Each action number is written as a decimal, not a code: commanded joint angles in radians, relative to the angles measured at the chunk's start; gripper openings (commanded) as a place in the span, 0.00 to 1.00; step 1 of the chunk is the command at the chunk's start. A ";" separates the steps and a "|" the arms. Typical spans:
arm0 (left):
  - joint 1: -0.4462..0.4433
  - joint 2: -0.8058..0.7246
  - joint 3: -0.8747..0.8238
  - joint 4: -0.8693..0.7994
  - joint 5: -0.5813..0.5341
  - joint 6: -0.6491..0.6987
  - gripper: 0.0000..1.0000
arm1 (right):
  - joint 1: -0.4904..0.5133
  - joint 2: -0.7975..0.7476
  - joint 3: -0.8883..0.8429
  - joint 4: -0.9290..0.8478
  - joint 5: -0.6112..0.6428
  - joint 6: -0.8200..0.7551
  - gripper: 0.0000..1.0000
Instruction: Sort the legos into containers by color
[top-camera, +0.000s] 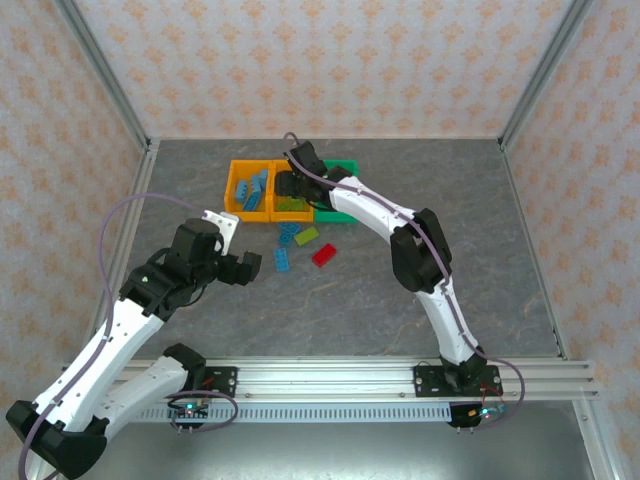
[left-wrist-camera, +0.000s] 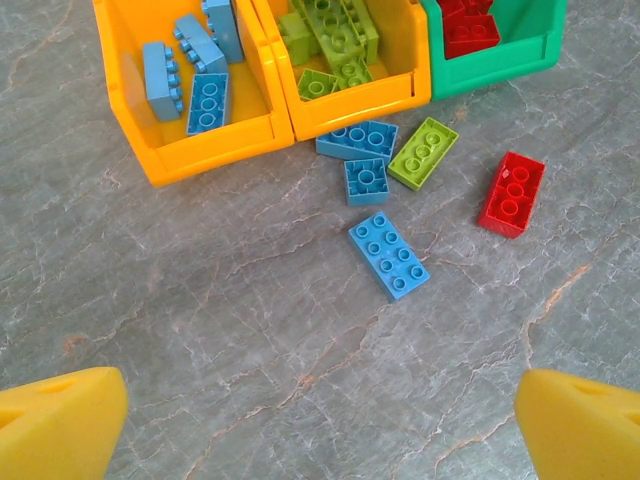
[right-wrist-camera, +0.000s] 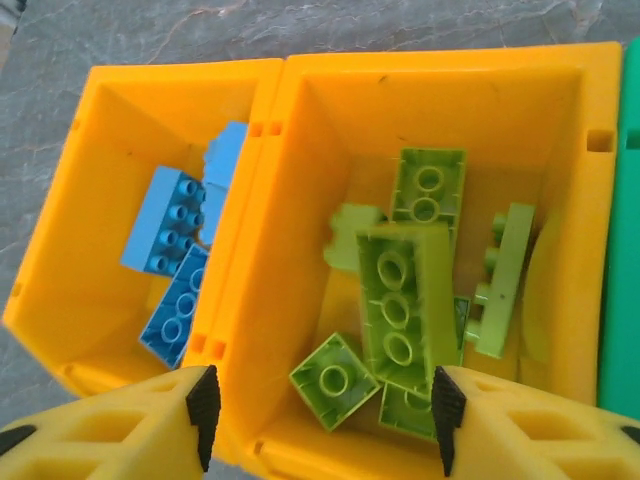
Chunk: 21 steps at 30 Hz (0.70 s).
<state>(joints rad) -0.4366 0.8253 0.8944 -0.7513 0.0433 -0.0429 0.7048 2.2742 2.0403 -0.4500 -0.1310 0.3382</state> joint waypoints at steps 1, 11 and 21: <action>0.007 0.000 -0.010 -0.005 -0.023 0.010 1.00 | 0.007 -0.143 0.010 -0.068 0.013 -0.022 0.60; -0.006 0.151 -0.005 0.098 0.128 -0.425 0.99 | 0.011 -0.822 -0.625 0.027 -0.154 -0.041 0.58; -0.113 0.529 0.039 0.210 -0.023 -0.689 0.91 | 0.015 -1.212 -1.057 -0.019 -0.099 0.064 0.67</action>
<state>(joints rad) -0.5377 1.2953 0.9005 -0.6140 0.0822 -0.6140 0.7174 1.0790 1.0462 -0.4362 -0.2615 0.3481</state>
